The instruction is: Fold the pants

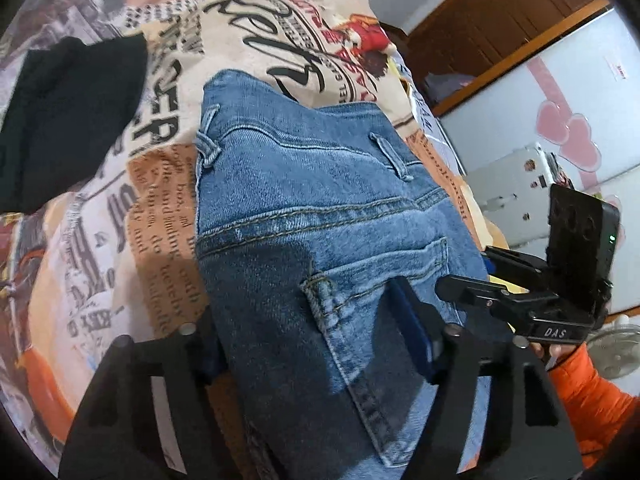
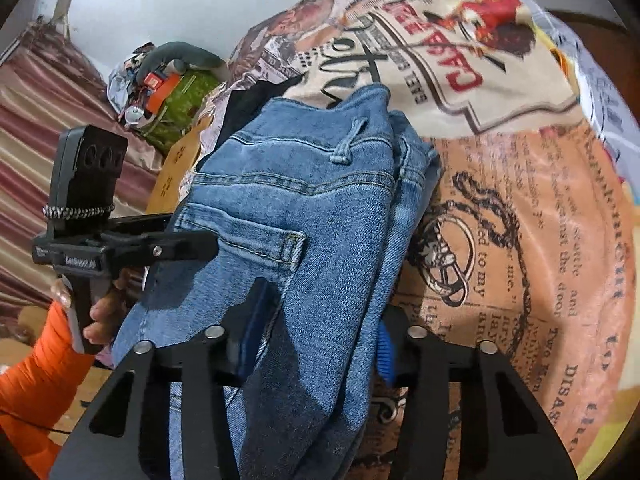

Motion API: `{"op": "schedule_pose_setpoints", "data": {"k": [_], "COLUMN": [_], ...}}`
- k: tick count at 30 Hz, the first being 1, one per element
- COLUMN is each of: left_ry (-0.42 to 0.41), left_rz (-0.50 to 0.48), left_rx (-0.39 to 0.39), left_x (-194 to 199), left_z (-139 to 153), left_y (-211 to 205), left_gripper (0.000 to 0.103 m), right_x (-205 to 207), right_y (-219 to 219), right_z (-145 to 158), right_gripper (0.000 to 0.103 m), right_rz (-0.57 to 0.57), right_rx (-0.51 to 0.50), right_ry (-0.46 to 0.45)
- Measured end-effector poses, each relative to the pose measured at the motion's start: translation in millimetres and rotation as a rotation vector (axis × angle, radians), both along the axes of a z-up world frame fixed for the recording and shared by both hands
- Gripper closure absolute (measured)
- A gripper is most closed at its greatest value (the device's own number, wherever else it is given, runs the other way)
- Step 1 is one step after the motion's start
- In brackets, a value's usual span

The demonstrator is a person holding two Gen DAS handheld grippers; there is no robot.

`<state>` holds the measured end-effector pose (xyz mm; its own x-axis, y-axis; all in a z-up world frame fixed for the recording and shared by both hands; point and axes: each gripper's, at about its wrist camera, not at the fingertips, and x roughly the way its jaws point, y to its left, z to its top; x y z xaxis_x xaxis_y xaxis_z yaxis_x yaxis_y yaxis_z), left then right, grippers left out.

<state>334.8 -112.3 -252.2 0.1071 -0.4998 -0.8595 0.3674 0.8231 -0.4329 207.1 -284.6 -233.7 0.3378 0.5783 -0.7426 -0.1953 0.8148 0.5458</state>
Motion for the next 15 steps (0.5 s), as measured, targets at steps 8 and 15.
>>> {"op": "schedule_pose_setpoints", "data": {"k": [8, 15], "left_ry": [-0.171, -0.294], "left_rz": [0.008, 0.082], "left_rx": [0.037, 0.014], "left_x": [-24.6, -25.7], "left_z": [46.6, 89.6], "left_y": [15.7, 58.1], "left_gripper": [0.049, 0.051], "right_x": [5.0, 25.3], "right_y": [24.6, 55.9], "right_z": [31.6, 65.9], "right_gripper": [0.075, 0.076], "right_rz": [0.018, 0.071], "right_rx": [-0.052, -0.064], "right_ry": [-0.091, -0.193]}}
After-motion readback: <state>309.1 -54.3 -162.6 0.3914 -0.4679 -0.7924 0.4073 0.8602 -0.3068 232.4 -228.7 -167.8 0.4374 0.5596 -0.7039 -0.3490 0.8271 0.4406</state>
